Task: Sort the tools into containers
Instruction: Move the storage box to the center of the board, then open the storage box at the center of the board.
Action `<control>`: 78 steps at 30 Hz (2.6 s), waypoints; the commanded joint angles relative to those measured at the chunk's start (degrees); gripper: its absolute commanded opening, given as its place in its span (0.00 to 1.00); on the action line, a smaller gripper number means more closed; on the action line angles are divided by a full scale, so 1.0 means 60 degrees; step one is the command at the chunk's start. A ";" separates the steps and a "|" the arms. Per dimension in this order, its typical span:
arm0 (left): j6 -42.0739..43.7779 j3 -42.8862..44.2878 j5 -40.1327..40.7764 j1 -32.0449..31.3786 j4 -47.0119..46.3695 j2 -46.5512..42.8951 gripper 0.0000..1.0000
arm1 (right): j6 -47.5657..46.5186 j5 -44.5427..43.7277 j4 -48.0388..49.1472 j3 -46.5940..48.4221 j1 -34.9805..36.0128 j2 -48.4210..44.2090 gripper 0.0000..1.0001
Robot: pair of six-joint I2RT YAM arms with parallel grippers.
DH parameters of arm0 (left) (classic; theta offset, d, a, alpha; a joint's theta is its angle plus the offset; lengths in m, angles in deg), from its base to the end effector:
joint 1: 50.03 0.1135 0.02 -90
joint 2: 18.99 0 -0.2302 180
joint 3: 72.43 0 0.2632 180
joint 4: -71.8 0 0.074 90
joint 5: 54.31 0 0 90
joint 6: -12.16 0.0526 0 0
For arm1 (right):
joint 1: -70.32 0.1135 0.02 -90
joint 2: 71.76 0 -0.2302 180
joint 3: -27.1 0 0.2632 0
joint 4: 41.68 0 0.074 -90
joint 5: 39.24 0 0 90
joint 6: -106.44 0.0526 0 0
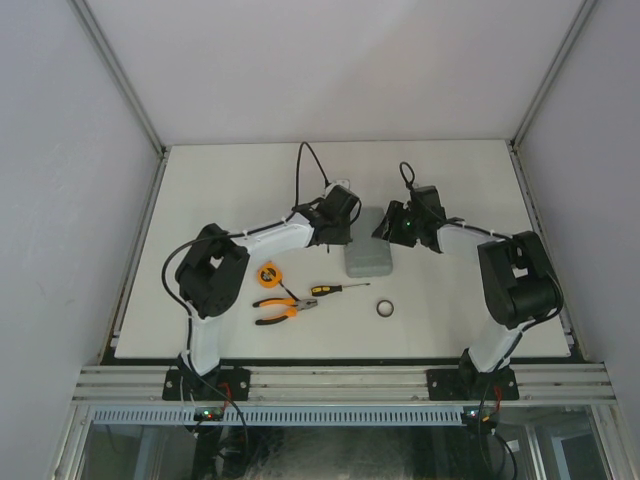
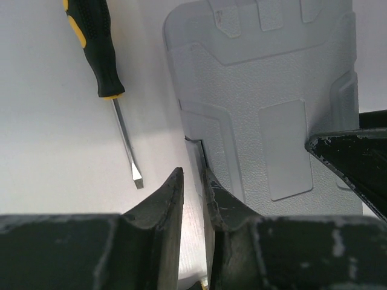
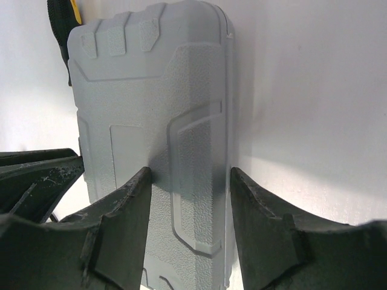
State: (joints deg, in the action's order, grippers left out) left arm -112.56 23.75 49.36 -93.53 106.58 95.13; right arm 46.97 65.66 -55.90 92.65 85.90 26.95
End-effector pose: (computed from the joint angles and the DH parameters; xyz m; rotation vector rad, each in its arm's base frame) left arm 0.3279 -0.2940 0.1430 0.0897 2.4764 -0.2966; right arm 0.3429 0.1096 0.1052 0.1965 2.4669 0.6749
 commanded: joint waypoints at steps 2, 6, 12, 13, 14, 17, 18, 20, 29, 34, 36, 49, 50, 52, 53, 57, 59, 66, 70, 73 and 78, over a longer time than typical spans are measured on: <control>0.0528 0.0106 0.0833 0.0161 0.1227 0.0472 0.20 | -0.0335 -0.1319 -0.1410 0.0017 0.0041 0.0686 0.42; 0.0449 0.0163 0.0802 0.0186 0.1372 0.0624 0.18 | -0.0220 -0.1420 -0.1516 0.0158 0.0032 0.0876 0.33; 0.0272 -0.0321 0.0427 0.0473 0.1102 0.0416 0.10 | -0.0054 -0.1590 -0.1533 0.0243 0.0044 0.1137 0.18; 0.0254 -0.0382 0.0381 0.0544 0.1068 0.0371 0.08 | -0.0043 -0.1697 -0.1553 0.0291 0.0085 0.1198 0.16; 0.0250 -0.0430 0.0343 0.0605 0.1055 0.0333 0.07 | -0.0035 -0.1822 -0.1594 0.0337 0.0129 0.1266 0.13; 0.0250 -0.0661 0.0258 0.0801 0.0908 0.0184 0.06 | 0.0060 -0.2241 -0.1690 0.0439 0.0278 0.1337 0.07; 0.0262 -0.0754 0.0249 0.0869 0.0867 0.0126 0.06 | 0.0055 -0.2326 -0.1715 0.0465 0.0305 0.1351 0.04; 0.0277 -0.1005 0.0211 0.1005 0.0759 0.0015 0.07 | 0.0036 -0.2466 -0.1780 0.0528 0.0380 0.1392 0.00; 0.0294 -0.2015 -0.0016 0.1682 0.0254 -0.0377 0.06 | -0.0034 -0.2867 -0.2064 0.0771 0.0553 0.1535 0.00; 0.0341 -0.2167 0.0112 0.1819 0.0350 -0.0471 0.05 | -0.0078 -0.2854 -0.2068 0.0762 0.0550 0.1535 0.00; 0.0372 -0.2224 0.0229 0.1829 0.0383 -0.0537 0.04 | -0.0072 -0.2863 -0.2074 0.0770 0.0554 0.1535 0.00; 0.0623 -0.2747 -0.0557 0.1827 -0.0706 -0.2437 0.22 | -0.0245 -0.2556 -0.2030 0.0764 0.0554 0.1488 0.02; 0.0609 -0.2813 -0.0780 0.1829 -0.0937 -0.2598 0.25 | -0.0252 -0.2516 -0.2021 0.0740 0.0556 0.1447 0.03; 0.0531 -0.2900 -0.1289 0.1831 -0.1463 -0.2790 0.32 | -0.0288 -0.2446 -0.2032 0.0694 0.0554 0.1349 0.05; 0.0473 -0.2905 -0.1523 0.1831 -0.1695 -0.2809 0.35 | -0.0311 -0.2429 -0.2049 0.0690 0.0547 0.1302 0.06; 0.0274 -0.2654 -0.2381 0.1831 -0.2428 -0.2510 0.42 | -0.0413 -0.2360 -0.2163 0.0692 0.0490 0.1103 0.07; 0.0184 -0.2442 -0.2646 0.1831 -0.2696 -0.2200 0.43 | -0.0442 -0.2295 -0.2191 0.0693 0.0443 0.1061 0.07; -0.0053 -0.2041 -0.3373 0.1831 -0.3334 -0.1189 0.45 | -0.0464 -0.2190 -0.2144 0.0690 0.0431 0.1125 0.08; -0.0098 -0.1922 -0.3459 0.1831 -0.3455 -0.0915 0.46 | -0.0447 -0.2162 -0.2133 0.0696 0.0436 0.1154 0.08; -0.0151 -0.1860 -0.3545 0.1831 -0.3551 -0.0858 0.46 | -0.0458 -0.2160 -0.2132 0.0689 0.0437 0.1155 0.08; -0.0175 -0.1746 -0.3408 0.1829 -0.3557 -0.0779 0.46 | -0.0463 -0.2153 -0.2148 0.0697 0.0429 0.1162 0.08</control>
State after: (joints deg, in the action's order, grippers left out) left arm -112.86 9.28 29.28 -82.47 87.46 89.78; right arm 49.76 59.10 -58.10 99.47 89.42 31.85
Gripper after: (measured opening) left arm 0.460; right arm 0.469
